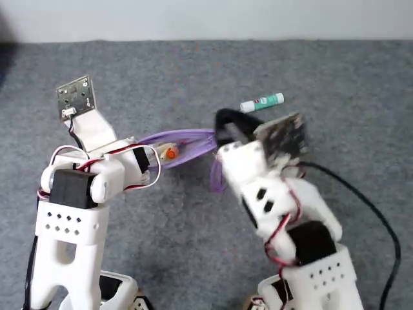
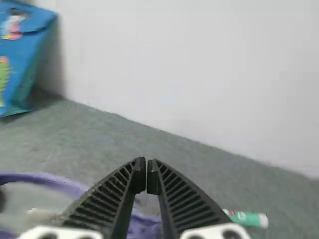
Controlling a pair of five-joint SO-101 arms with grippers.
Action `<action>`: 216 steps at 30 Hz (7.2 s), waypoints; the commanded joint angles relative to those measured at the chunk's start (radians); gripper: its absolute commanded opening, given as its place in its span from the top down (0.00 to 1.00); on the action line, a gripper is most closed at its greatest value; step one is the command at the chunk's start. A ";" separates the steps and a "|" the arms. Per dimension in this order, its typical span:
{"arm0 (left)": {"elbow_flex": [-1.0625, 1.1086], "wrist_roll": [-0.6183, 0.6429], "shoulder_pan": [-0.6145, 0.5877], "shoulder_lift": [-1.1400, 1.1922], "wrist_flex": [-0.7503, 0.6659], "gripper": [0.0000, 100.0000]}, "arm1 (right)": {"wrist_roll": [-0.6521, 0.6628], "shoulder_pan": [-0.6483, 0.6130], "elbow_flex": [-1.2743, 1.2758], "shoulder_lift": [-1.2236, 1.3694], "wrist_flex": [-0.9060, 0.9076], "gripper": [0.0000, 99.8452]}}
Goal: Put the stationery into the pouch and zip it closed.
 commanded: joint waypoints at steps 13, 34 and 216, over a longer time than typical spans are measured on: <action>-0.008 0.011 0.002 0.002 -0.023 0.99 | -0.367 0.249 -0.503 0.750 0.004 0.99; -0.008 0.011 0.002 0.002 -0.023 0.99 | -0.456 0.326 -1.547 1.903 0.007 0.99; 0.044 0.006 -0.002 -0.008 -0.087 0.99 | 0.273 0.420 -1.514 1.570 1.152 0.99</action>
